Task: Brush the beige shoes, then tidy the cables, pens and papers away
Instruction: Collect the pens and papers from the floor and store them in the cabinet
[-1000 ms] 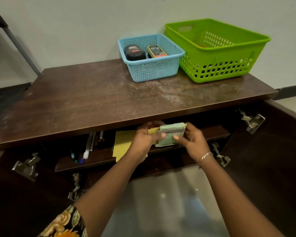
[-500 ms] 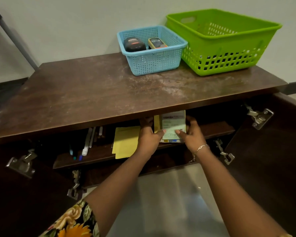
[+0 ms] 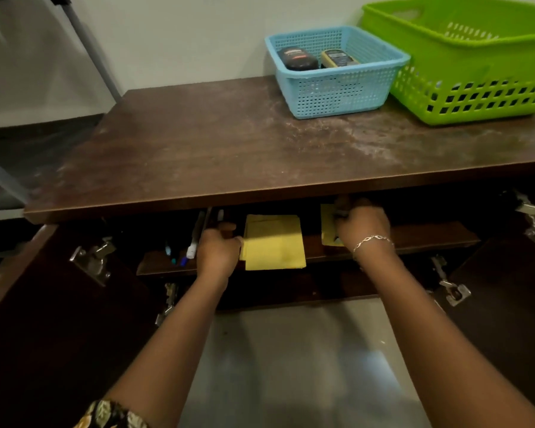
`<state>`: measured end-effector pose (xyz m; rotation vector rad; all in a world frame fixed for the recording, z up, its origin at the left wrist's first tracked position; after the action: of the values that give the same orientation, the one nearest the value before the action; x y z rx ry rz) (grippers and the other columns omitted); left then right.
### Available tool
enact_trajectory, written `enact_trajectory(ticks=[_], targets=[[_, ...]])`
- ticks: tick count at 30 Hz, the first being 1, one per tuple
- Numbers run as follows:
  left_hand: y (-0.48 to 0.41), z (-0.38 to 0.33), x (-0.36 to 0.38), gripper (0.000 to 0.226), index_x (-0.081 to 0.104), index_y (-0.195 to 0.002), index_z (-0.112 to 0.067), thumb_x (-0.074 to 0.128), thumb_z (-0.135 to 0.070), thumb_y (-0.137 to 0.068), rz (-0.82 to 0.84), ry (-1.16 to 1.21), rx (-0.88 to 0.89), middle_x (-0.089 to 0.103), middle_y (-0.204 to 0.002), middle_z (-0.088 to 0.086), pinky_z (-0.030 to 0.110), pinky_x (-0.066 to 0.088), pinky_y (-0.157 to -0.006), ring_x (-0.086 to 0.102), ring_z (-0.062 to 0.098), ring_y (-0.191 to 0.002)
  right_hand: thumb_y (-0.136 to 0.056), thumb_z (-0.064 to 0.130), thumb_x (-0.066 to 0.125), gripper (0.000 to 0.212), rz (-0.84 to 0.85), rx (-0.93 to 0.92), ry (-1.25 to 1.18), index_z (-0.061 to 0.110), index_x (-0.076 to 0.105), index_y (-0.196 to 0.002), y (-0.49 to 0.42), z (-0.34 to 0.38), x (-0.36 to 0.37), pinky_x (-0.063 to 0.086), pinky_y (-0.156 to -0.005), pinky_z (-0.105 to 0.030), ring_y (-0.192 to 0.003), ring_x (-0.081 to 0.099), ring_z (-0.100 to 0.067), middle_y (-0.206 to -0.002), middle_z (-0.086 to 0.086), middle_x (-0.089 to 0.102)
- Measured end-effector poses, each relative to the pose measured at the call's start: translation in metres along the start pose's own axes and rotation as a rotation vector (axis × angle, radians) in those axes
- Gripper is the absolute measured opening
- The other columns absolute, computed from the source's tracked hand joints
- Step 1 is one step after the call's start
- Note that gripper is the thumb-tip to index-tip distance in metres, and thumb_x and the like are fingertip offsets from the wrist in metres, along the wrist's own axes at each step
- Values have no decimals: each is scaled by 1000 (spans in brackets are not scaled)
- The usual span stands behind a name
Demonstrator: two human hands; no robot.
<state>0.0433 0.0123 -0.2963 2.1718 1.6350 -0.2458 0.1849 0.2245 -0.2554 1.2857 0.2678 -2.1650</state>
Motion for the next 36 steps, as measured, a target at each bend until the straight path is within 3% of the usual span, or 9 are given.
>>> enact_trajectory(ticks=[4,8,11,16,21,24,29,33,36], targets=[[-13,5,6,40,51,-130,-11,53,-7,-90,36,43,-127,60,-111,9,29,44,-69,57,27,-94,-82,38,66,49,263,-105,-19,4,56,-117,23,41,56,46,-90,-35,-110,56,-34,-119,-15,59],[-19,2,23,47,38,-139,-7,49,-8,-94,162,-104,-180,50,-131,13,35,49,-85,54,30,-110,-83,32,67,44,244,-98,122,5,56,-116,24,49,69,46,-87,-33,-112,55,-31,-120,-14,59],[-19,-7,29,48,38,-137,-3,54,-7,-92,212,-189,-161,49,-129,13,35,45,-85,52,23,-96,-82,31,68,48,242,-77,130,5,53,-119,21,50,68,45,-89,-33,-116,53,-30,-124,-13,56],[-5,-10,31,47,46,-132,-2,60,-3,-87,261,-45,-197,47,-137,14,35,40,-97,43,30,-127,-82,27,69,56,276,-6,-139,3,48,-128,12,43,70,43,-99,-37,-123,47,-33,-132,-15,51],[-2,-30,14,44,50,-128,-7,64,-10,-86,94,141,0,55,-129,10,31,43,-89,50,28,-120,-86,18,63,48,85,-17,-634,2,46,-129,8,42,56,41,-89,-31,-120,48,-34,-130,-16,51],[-3,-29,18,50,44,-133,-8,62,-20,-88,94,36,30,51,-133,12,30,43,-86,49,30,-119,-90,19,58,47,87,-97,-589,1,44,-131,9,49,57,39,-95,-32,-123,46,-33,-133,-17,49],[0,-22,23,28,58,-113,0,61,-11,-88,119,-66,196,62,-109,23,36,48,-85,59,35,-102,-91,19,55,38,152,-130,-465,-3,51,-122,12,45,71,44,-89,-35,-112,52,-35,-122,-22,56],[8,-32,7,10,63,-94,1,61,-4,-86,15,-152,438,58,-71,3,22,41,-59,55,9,-62,-92,3,46,26,69,12,-648,-3,55,-117,13,26,62,43,-70,-30,-102,57,-38,-108,-22,59],[23,-29,4,27,68,-86,-7,55,14,-74,39,-113,631,67,-89,2,20,49,-74,63,9,-87,-97,14,43,17,301,222,-1045,6,52,-109,26,15,74,54,-47,-27,-80,62,-33,-88,-14,59]])
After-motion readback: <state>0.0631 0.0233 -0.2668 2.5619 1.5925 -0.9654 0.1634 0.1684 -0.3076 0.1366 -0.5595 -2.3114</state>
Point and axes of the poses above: each hand's wrist, its own y-axis away from the middle knuckle, its own x-axis out of the palm, z = x × y, the point moved 8 cm from there along -y, towards the middle knuckle
